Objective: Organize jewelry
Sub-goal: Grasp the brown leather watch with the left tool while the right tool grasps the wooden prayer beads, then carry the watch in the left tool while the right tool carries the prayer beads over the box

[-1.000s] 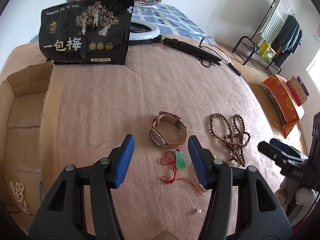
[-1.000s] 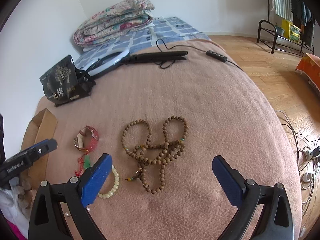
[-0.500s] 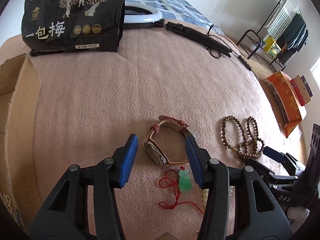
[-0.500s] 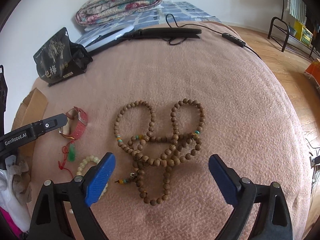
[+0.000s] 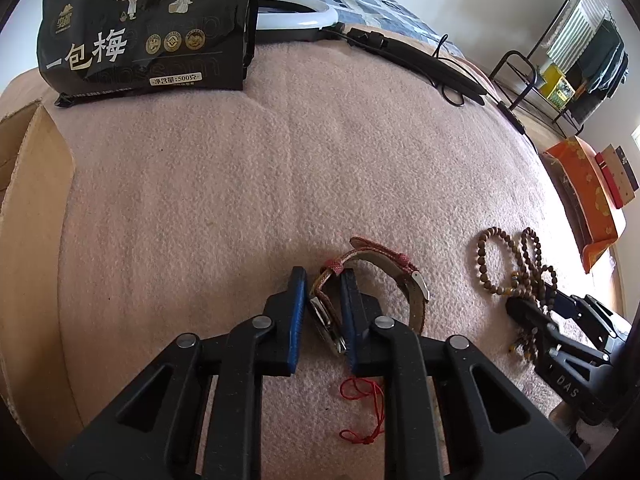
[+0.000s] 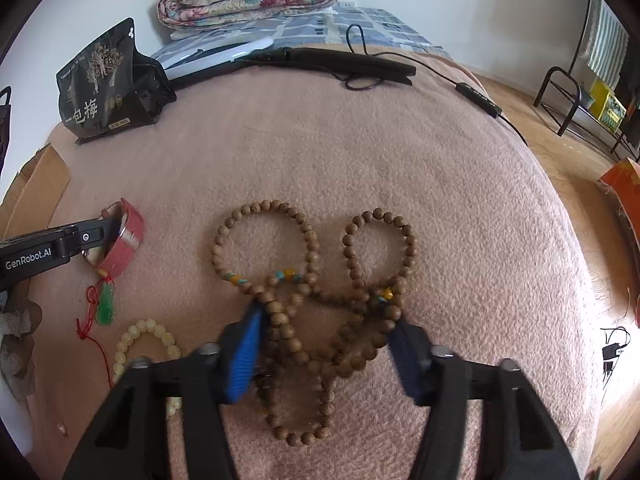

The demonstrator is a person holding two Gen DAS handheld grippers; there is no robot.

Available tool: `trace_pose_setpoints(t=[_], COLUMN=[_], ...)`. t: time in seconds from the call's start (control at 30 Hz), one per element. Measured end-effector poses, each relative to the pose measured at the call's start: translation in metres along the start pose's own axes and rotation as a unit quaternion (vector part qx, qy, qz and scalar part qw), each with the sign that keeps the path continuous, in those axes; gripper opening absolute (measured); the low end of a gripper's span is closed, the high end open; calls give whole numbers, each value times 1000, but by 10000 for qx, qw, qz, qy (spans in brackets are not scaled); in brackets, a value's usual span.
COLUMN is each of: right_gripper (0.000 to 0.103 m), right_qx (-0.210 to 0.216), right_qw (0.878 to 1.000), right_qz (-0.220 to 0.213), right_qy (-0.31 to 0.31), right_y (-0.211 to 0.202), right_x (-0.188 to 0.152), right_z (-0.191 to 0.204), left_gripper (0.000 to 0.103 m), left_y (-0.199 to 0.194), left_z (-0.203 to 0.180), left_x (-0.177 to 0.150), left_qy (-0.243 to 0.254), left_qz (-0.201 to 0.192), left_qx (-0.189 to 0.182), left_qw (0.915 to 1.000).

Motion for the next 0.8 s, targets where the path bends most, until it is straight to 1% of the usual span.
trace_pose_setpoints(t=[0.03,0.07,0.13,0.17,0.3,0.43,0.63,0.8], right_gripper=[31,25,16,14,11,11,11,11], right_qx=[24,52,108,131,200,196,242,325], right_qw=[10000,10000,9999,9999,9997,9994,9981,9961], right_qz=[-19,-28,-39,-44,-84,-218,-428,-646], right_qy=[3,16,37,47,119,189,367,514], right_y=[-1,-2,-3,-4,-10,-21,-45,-74], right_x=[1,1,0,0,0,3,10,15], right_z=[-1,-2,-3,-4,-8,-13,-21,-25], left_gripper=[15,15,15,15,15,15,15,15], left_y=[0,-1,-3,-5,-13,-26,-53,-79], left_z=[0,-1,-2,-3,-8,-12,-21,-29], left_x=[1,1,1,0,-1,1,2,2], left_qy=[-3,-5,8,22,86,89,151,262], left_qz=[-4,-11,-22,-27,-97,-217,-411,-587], left_qx=[-1,-3,-5,-8,-31,-100,-206,-271], left_qw=[10000,10000,10000,10000,9999,9997,9988,9976])
Point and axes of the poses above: each gripper's, at about its wrist camera, not at the fingertips, and y roughly the way its jaws point, z to its left, x to its top, the point moved 4 cm from there along y, roughly the way its jaws point, and after that the axes turned 15 degrees about -x, right-handed, at the moved point
